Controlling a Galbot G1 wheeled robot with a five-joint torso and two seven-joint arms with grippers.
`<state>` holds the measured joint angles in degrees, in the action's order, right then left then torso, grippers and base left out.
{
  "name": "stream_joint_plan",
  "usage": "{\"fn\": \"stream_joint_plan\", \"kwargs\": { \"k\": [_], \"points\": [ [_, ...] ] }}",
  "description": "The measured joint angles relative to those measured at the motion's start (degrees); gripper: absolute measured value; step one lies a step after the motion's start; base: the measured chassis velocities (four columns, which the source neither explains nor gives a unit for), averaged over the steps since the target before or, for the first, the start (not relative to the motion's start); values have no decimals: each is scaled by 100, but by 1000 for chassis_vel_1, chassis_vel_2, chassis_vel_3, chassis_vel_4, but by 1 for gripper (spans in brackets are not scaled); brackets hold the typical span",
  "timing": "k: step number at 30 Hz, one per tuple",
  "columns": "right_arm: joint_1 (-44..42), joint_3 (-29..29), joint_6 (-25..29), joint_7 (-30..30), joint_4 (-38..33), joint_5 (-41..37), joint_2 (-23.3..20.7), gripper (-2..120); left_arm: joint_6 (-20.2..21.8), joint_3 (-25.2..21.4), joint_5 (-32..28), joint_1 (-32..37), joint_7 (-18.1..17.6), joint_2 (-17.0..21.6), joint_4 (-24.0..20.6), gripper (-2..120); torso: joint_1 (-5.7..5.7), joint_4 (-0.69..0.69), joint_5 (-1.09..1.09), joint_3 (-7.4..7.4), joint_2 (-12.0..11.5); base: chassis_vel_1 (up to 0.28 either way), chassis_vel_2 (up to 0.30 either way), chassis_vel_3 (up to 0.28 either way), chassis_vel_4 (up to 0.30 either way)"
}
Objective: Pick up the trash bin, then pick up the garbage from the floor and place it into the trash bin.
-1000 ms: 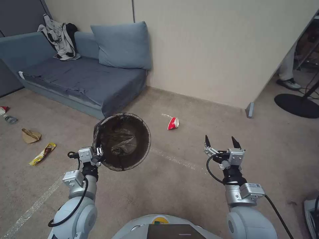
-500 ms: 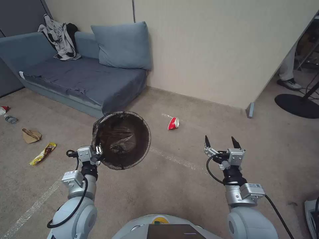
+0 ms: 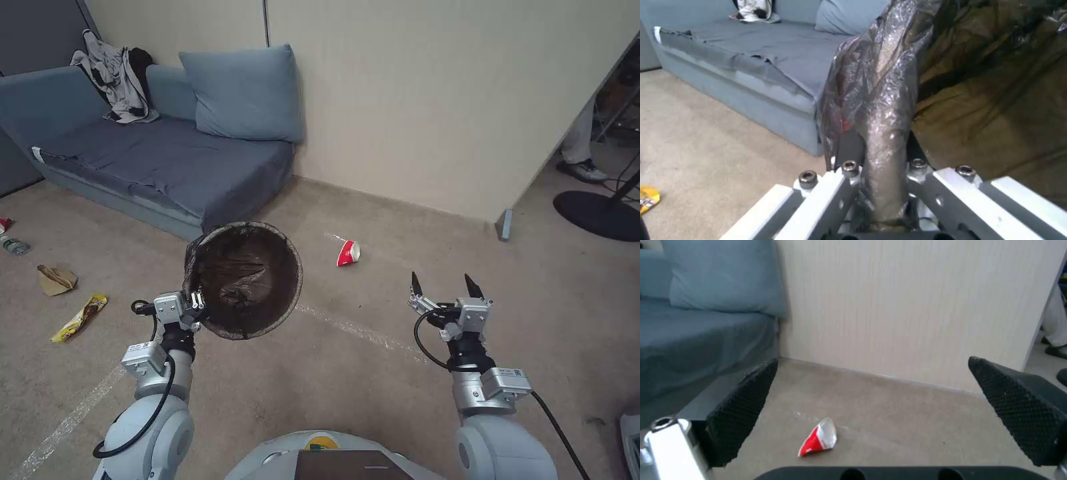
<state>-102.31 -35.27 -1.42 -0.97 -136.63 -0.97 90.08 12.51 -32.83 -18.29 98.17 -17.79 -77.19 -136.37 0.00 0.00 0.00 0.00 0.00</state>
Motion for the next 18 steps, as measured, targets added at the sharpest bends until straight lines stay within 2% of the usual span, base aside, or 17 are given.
{"fn": "stream_joint_plan", "kwargs": {
  "k": [18],
  "points": [
    [6,-4,5,-1,24,0,2,100,-1,0,0,2,12,-10,-2,3,0,0,0,0,0,-63,60,58,-59]
  ]
}}
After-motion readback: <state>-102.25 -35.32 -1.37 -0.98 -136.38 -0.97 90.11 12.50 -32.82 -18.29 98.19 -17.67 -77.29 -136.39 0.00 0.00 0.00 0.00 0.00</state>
